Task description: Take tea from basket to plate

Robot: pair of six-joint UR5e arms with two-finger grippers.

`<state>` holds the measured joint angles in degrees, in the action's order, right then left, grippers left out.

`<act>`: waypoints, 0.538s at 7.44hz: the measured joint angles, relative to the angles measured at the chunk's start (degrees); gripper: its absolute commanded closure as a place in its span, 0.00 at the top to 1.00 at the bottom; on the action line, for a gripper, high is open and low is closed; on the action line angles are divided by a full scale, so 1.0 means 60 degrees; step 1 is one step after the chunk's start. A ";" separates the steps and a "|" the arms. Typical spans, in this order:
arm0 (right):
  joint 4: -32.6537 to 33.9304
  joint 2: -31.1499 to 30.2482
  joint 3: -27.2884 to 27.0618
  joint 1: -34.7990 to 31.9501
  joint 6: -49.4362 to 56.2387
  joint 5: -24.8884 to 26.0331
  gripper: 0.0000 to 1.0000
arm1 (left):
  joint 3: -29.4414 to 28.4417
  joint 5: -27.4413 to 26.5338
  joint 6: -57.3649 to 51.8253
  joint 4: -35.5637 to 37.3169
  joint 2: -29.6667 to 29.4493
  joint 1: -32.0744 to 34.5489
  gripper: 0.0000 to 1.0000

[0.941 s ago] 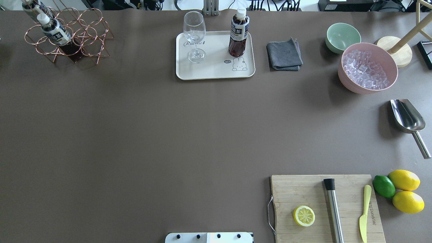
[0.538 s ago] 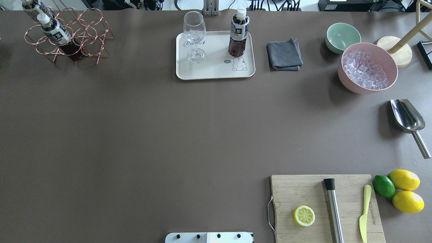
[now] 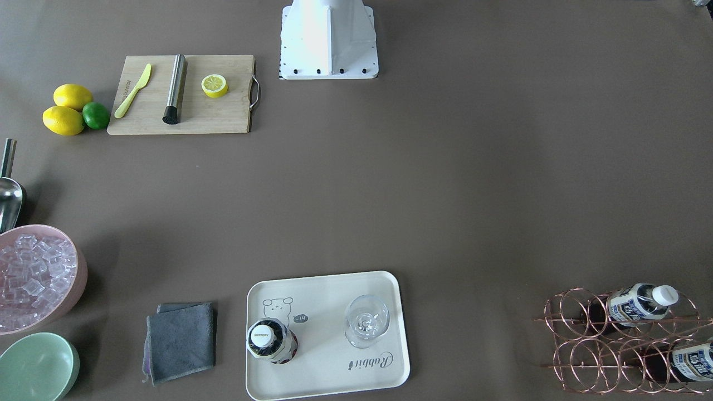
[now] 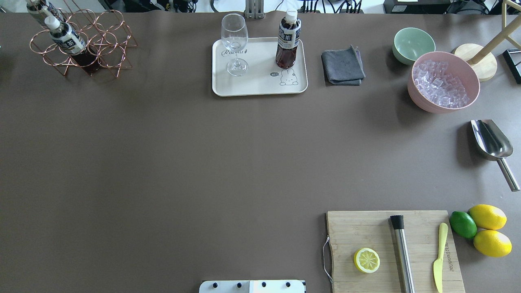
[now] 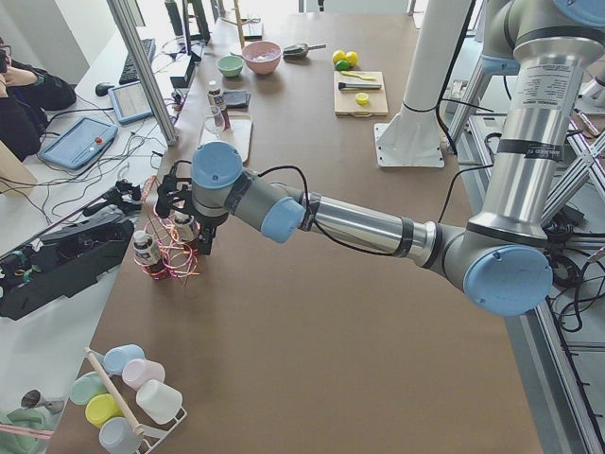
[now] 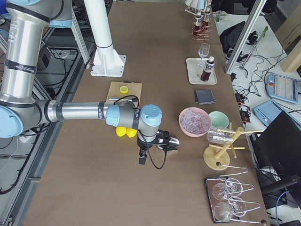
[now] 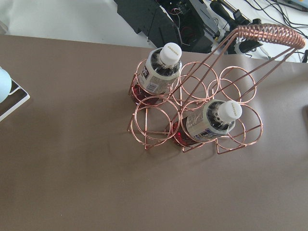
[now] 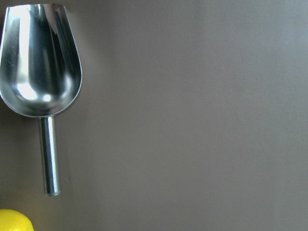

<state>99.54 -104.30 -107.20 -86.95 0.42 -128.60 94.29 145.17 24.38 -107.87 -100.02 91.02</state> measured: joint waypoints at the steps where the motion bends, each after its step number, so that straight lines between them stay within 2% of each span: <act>1: 0.0027 0.0071 -0.0019 -0.0070 0.0001 0.0040 1.00 | -0.0006 -0.0006 -0.0306 0.0439 0.0060 -0.0166 0.98; 3: 0.0039 0.0229 -0.0026 -0.0325 -0.0008 -0.0038 1.00 | 0.0034 -0.0219 -0.2184 0.2094 0.0290 -0.0248 0.98; 4: 0.0054 0.0256 -0.0036 -0.0452 -0.0011 -0.0157 1.00 | 0.0068 -0.0657 -0.3069 0.3050 0.0338 -0.0183 0.98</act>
<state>99.87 -102.77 -107.42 -89.66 0.36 -129.54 94.70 141.22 5.97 -89.57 -97.99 89.92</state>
